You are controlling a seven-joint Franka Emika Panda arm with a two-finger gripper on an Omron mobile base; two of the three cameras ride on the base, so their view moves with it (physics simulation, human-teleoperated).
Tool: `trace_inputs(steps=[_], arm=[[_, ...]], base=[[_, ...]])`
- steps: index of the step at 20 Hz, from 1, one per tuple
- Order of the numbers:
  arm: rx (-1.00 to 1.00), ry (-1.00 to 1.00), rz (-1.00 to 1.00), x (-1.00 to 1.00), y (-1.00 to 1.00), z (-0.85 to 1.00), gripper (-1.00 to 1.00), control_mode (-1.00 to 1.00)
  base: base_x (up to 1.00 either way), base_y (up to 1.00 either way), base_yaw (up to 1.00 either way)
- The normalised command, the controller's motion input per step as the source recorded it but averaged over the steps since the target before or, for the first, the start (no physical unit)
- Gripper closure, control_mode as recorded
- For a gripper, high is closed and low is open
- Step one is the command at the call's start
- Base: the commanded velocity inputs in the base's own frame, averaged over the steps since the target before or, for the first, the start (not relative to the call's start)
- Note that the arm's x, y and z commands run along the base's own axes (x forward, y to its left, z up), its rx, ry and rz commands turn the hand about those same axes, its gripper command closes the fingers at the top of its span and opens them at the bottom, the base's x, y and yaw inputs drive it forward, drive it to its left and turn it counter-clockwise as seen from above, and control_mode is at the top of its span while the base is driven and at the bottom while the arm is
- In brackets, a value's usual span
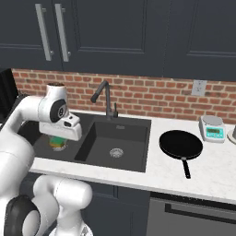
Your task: Pick the pan and sponge and place them into the sink. Then turn on the water.
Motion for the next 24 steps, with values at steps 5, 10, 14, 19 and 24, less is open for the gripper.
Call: trace_inputs(steps=[5, 10, 14, 19, 24], arm=[[0.0, 0.0, 0.0, -0.1, -1.0, 0.34, 1.0, -1.0], [-0.01, 0.0, 0.0, -0.04, -1.0, 0.01, 1.0, -1.0], [0.0, 0.0, 0.0, 0.01, -1.0, 0.0, 1.0, -1.0], [0.0, 0.0, 0.0, 0.16, -1.0, 0.0, 1.0, -1.0], [0.0, -0.01, 0.0, 0.23, -1.0, 0.0, 1.0, -1.0]], base=[[0.0, 0.0, 0.0], [0.0, 0.0, 0.0], [0.0, 0.0, 0.0], [0.0, 0.0, 0.0], [0.0, 0.0, 0.0]])
